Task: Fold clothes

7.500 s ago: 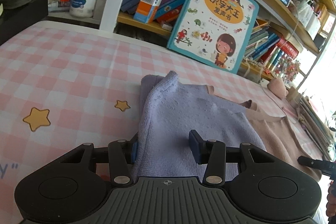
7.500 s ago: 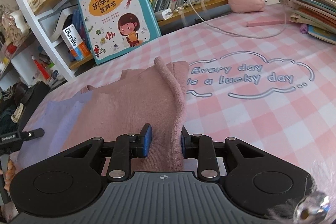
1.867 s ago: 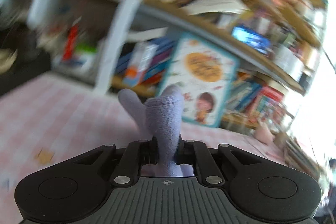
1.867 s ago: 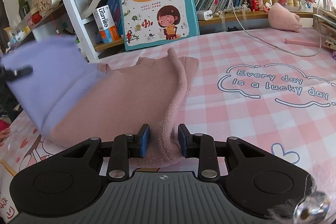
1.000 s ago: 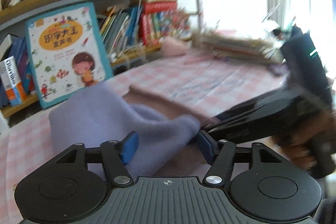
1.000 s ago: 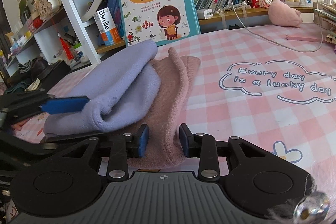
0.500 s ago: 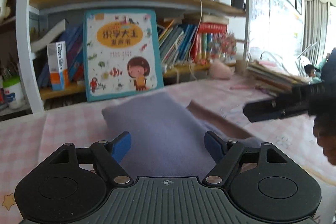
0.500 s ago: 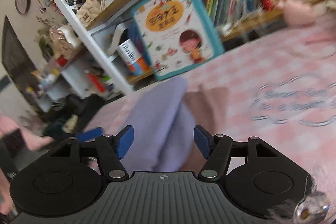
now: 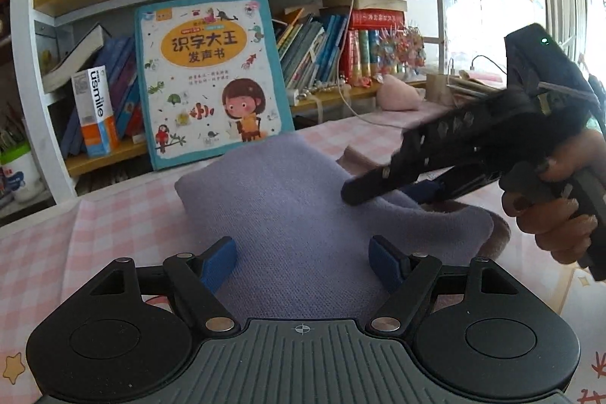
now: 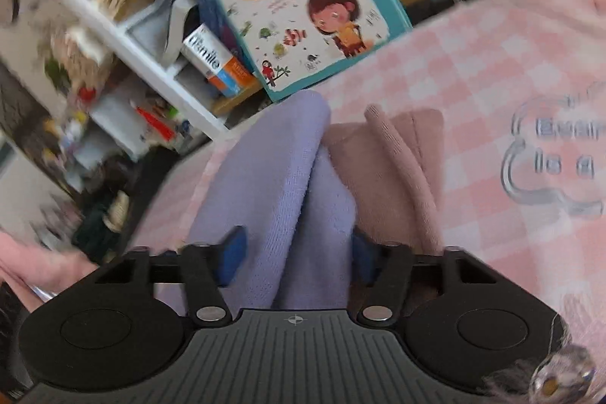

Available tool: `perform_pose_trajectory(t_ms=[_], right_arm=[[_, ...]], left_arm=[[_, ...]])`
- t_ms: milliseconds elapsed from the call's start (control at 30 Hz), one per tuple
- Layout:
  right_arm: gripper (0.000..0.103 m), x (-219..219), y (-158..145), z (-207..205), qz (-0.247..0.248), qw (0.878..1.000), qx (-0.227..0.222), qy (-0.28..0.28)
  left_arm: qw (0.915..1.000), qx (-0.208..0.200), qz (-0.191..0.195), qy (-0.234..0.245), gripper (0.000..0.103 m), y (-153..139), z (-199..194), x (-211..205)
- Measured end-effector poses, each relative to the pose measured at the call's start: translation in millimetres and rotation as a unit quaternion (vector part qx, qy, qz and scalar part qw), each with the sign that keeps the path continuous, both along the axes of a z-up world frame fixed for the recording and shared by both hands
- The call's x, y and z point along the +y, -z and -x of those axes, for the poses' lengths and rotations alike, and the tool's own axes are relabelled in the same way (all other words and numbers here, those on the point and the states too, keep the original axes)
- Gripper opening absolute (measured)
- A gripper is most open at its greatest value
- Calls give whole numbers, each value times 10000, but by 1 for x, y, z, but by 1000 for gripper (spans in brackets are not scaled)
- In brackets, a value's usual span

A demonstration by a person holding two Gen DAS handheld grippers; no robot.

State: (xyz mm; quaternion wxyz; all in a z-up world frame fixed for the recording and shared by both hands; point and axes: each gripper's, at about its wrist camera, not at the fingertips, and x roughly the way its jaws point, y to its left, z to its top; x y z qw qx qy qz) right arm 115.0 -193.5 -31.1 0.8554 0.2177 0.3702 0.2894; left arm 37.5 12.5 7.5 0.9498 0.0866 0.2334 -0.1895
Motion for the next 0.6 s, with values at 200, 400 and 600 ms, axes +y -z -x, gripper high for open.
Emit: perform_pose_trajectory(t_ms=[200,400,600], right_arm=[[15,34,-29,45,1270,9760,-1744,-287],[6,47,-64,99,1942,9185,-3442,-135],[7,20,-51,73,1992,9516,-2332,185]], left_arm=[[9996,-188,-10,-194,80,-7,4,2],[9949,-921,345,-202,80,-27,23,8],[9950,-961,242,85,82,-26,26,2]])
